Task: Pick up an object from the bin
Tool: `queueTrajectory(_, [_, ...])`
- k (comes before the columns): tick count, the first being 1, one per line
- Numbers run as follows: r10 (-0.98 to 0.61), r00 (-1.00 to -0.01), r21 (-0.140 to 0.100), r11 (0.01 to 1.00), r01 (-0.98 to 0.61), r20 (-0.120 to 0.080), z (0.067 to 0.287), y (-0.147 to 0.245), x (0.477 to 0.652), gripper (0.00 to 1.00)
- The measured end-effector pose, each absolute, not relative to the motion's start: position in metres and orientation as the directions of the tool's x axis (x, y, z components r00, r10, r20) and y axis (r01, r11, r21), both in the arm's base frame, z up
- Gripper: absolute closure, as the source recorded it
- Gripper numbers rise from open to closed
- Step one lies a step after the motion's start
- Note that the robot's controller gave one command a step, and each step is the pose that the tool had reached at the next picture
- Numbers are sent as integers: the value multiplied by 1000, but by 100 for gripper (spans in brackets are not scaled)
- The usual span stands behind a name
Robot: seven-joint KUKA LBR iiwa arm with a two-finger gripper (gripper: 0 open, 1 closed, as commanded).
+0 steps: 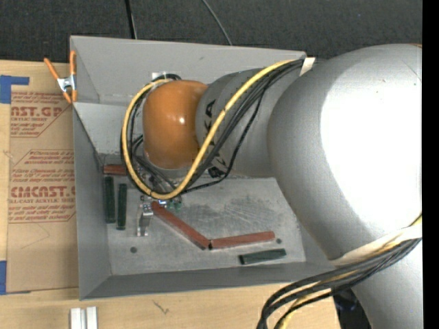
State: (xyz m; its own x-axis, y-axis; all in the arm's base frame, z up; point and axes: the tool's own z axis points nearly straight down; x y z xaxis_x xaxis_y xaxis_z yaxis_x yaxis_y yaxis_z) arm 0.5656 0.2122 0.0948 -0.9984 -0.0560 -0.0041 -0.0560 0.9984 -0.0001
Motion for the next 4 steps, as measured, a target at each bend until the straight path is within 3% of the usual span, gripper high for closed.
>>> queueTrajectory(1, [-1,-1000,2,1000,-1,-1,89,202,529,0])
queueTrajectory(2, [230,-973,0,973,230,5,105,177,536,0])
queueTrajectory(3, [190,-982,0,982,190,-3,103,171,552,0])
queueTrajectory(4, [22,-1000,1,1000,22,-1,92,150,555,0])
